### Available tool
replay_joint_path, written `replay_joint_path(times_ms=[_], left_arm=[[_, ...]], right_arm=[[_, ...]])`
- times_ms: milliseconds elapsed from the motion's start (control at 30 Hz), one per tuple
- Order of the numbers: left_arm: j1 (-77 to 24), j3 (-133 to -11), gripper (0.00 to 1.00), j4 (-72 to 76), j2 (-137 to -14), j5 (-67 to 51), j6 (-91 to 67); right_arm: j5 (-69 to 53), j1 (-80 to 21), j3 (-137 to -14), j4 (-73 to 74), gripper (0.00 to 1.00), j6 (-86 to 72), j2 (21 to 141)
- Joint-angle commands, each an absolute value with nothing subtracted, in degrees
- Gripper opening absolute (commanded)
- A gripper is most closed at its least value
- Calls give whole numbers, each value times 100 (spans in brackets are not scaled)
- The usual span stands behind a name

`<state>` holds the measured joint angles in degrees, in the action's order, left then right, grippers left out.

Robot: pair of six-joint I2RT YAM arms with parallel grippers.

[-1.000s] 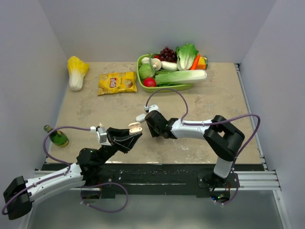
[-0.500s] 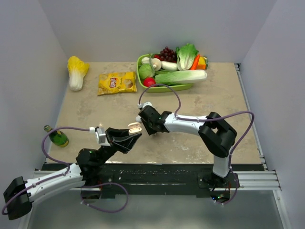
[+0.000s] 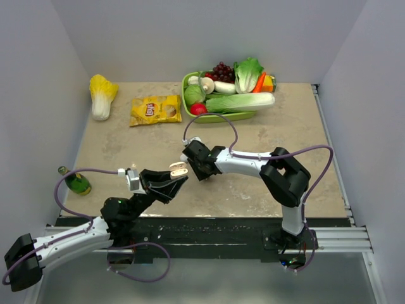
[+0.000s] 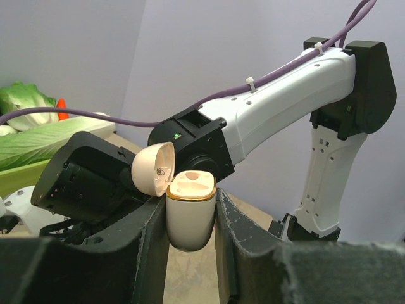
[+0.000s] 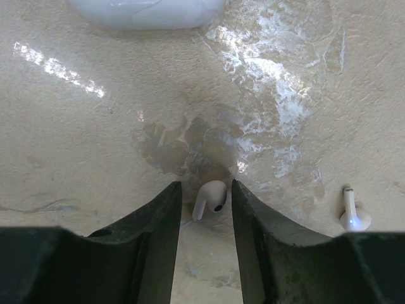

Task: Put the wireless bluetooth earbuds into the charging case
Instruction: Pick up the earbud from the center of the board.

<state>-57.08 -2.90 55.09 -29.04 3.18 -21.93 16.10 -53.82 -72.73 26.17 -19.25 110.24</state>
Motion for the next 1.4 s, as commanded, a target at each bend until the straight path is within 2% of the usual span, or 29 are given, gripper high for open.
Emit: replay_joint_path(times_ms=[0, 467, 767, 867, 1167, 1367], left_arm=[[-5739, 791, 0, 5906, -2892, 237, -2232], [-5739, 800, 0, 5906, -2874, 246, -2259], [-5739, 817, 0, 5915, -2909, 237, -2268], [-5739, 826, 0, 5933, -2918, 246, -2268], [-5739, 853, 0, 6020, -2848, 281, -2215], [-5739, 747, 0, 6213, -2874, 351, -2083]], right_arm=[[1494, -5344, -7330, 2725, 41, -1942, 11100], [1397, -5317, -7075, 2540, 27, -1995, 10986], [1432, -5291, -6961, 2487, 11, -2030, 10872], [1468, -5282, -6900, 2426, 0, -2056, 10785], [1757, -5273, -6390, 1521, 0, -2373, 9985], [2240, -5273, -6118, 1161, 0, -2408, 8984]])
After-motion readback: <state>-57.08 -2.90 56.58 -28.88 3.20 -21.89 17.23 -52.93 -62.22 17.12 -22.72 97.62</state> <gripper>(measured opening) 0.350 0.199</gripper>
